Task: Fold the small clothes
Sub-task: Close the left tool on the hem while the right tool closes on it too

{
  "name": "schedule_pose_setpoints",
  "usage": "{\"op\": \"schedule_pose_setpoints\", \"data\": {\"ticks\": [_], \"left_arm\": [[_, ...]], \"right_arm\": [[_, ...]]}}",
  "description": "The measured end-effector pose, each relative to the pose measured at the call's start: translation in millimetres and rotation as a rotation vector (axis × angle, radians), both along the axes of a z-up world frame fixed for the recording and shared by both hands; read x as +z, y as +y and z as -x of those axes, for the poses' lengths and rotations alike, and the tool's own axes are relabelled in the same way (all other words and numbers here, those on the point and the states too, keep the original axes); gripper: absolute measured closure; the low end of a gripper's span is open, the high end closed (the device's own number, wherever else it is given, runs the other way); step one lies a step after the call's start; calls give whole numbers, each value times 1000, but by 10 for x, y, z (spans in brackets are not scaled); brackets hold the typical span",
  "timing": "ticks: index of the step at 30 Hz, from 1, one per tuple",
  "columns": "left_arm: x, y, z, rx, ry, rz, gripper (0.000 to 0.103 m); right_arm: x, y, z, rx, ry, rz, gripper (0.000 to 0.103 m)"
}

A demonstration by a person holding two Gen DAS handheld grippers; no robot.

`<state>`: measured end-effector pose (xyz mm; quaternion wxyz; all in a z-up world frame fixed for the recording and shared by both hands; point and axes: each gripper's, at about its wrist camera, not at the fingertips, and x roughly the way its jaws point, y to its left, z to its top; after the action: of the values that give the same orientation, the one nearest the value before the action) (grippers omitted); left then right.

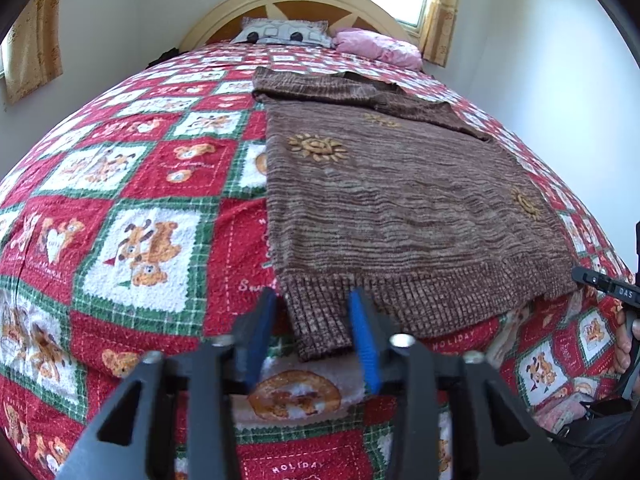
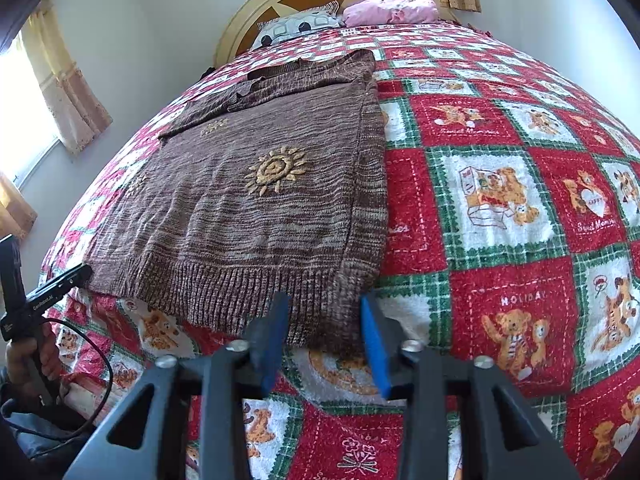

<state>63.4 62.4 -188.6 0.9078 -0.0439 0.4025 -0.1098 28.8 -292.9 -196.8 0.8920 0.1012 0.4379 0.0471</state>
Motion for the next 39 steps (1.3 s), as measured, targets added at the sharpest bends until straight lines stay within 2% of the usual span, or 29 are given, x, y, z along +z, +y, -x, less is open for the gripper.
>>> {"op": "schedule_pose_setpoints", "data": {"ticks": [1,6,7,8,10,13,16,24,32,39], "left_arm": [[2,1,-2,-13,3,21,82],[-13,-40,13,-30,-18,11,82],[-7,-50,13,-36,-21,2,84],[-2,-61,14,-44,-22,-3,90],[27,-93,22,-58,-22,-21,94],[55,-144,47,-55,-30,-75,95],[98,-152,60,-46,-36,-96,95],[256,-107,69,-51,-79,-61,95],[205,-70,-3,-55,-50,-27,96],[359,22,-109,-56,-71,36,96]], "right_arm": [[-4,-11,5,0,-1,-6,77],[-43,-111,9,-14,-2,-65,86],[-43,-115,8,-17,-1,-68,88],[-40,-120,10,-18,-3,-67,91],[-33,-125,16,-14,-9,-83,96],[5,-122,37,-3,-33,-100,97],[33,-146,43,3,-48,-124,97],[257,-219,109,26,-128,-189,97],[267,-372,52,8,-121,-358,98],[348,-368,14,24,-133,-383,98]]}}
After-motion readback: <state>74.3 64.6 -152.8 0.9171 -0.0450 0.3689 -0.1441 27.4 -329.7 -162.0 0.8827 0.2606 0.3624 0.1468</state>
